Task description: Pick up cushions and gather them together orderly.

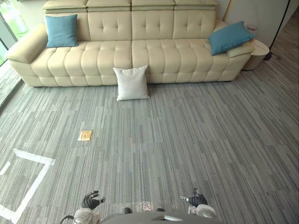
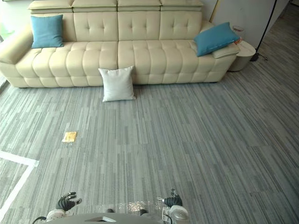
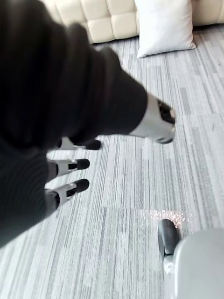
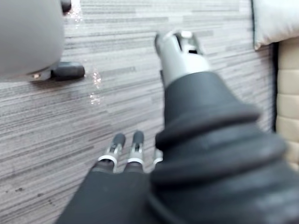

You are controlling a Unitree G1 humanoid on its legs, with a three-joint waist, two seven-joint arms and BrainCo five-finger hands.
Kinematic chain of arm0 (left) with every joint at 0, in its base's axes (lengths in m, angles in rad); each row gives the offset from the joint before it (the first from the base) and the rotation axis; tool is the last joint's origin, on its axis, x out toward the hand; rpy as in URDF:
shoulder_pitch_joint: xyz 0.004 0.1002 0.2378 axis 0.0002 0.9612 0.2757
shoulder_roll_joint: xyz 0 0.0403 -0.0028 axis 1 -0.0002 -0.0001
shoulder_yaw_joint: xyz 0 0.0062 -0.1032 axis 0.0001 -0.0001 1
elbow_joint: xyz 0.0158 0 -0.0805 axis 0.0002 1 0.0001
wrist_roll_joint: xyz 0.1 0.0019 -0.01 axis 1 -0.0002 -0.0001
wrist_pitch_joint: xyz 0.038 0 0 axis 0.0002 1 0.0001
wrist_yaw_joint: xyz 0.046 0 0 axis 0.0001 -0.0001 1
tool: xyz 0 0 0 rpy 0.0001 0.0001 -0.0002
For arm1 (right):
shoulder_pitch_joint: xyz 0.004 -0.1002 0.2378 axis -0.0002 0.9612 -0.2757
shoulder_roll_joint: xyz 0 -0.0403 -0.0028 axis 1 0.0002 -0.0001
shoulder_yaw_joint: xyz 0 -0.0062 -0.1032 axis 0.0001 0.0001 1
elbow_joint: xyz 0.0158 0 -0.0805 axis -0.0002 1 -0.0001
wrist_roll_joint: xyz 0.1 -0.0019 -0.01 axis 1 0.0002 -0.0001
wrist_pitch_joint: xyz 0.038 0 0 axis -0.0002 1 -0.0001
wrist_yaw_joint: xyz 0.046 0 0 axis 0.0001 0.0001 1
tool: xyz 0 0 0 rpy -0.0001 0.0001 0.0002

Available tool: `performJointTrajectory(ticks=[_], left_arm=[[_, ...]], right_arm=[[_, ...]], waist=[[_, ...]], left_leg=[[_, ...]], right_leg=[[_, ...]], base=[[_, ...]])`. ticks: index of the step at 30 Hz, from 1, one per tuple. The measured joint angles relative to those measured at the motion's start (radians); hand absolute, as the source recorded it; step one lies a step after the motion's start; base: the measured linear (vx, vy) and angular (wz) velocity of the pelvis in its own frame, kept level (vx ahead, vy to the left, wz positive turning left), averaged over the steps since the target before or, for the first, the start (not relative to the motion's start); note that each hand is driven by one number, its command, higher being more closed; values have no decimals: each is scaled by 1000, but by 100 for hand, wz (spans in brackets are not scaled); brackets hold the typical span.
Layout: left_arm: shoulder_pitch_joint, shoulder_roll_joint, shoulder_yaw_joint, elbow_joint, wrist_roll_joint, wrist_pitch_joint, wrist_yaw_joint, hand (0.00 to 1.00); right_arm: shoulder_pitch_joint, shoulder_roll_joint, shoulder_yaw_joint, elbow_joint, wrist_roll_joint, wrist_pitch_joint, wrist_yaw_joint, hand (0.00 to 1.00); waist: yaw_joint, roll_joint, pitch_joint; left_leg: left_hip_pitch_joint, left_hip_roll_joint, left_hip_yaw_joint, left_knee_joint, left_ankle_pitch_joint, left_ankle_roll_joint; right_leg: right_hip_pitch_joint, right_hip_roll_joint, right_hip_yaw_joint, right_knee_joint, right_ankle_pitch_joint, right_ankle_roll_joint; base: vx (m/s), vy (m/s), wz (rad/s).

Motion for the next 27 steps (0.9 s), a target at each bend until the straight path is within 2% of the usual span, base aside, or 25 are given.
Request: performJointTrajectory(ticks=[9,27], left_arm=[[16,-15,73,29,-2,7,-12,0],[11,-11,61,42,-2,7,-13,0]], right_arm=[[4,1,-66,42,33,3,-1,0],[4,-1,-68,73,38,6,0,0]], waist=[[8,-9,6],[6,-19,12]], left_leg=[[0,-3,-3,0,0,0],[-6,-10,-19,-1,0,0]], right_leg=[[4,-4,-4,0,-3,4],[2,-10,-23,0,-13,13]], base=[[0,0,0],[-3,-2,2]])
